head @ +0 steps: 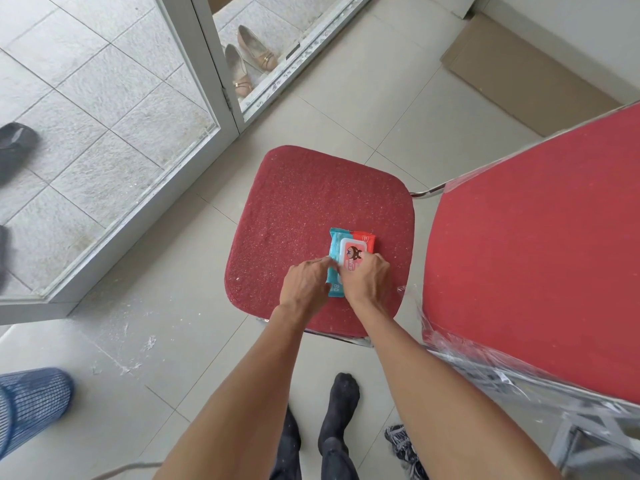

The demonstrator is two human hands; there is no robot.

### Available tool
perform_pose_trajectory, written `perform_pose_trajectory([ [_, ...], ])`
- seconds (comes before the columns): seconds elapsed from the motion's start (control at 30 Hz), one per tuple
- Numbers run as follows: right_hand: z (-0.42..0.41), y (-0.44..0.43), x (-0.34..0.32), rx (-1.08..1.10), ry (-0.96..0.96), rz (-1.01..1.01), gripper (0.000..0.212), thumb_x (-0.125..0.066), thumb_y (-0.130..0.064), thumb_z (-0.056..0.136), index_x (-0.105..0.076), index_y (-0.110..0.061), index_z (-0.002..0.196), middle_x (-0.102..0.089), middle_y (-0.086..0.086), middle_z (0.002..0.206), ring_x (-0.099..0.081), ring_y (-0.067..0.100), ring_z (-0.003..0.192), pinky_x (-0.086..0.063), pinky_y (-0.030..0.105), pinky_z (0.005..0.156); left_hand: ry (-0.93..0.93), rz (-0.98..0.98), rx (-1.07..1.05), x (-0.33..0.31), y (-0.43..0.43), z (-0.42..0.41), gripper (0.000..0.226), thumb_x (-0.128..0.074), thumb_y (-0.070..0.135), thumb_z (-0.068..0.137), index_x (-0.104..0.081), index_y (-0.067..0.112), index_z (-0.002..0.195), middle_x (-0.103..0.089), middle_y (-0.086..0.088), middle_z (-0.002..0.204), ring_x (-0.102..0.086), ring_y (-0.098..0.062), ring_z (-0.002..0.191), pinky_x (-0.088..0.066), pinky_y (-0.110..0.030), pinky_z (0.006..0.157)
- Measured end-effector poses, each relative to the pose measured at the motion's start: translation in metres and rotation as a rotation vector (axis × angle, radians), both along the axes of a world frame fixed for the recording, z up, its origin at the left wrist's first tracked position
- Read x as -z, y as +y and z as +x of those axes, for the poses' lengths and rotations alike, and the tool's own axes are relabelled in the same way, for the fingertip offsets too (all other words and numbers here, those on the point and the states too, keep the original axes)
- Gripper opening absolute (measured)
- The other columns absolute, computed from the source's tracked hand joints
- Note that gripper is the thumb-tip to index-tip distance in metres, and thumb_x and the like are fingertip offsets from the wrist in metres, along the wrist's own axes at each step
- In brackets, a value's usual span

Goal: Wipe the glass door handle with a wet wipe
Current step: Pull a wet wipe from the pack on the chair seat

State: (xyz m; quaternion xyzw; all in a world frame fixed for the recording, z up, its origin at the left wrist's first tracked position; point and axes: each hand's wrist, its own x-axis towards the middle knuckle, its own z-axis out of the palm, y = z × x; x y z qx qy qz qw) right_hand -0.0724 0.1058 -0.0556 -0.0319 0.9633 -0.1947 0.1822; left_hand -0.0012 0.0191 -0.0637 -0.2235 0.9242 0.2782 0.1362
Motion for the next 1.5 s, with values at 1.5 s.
perform_pose_trajectory([
  [1.5,0.002,0.034,0.019,-0.083,0.159,-0.255,0.013,-0.061,-0.021,0.089,-0.073,-0.016,0.088,-0.069,0.003,0.077,-0.058,0.019,0.065,-0.041,0.027,0.055,0.039,0.051,-0.162,0.017,0.009,-0.004,0.032,-0.06,0.011,0.088,-0.068,0.021,0.117,-0.069,-0.001,0.121,-0.071,-0.025,0.097,-0.06,-0.038,0.079],
])
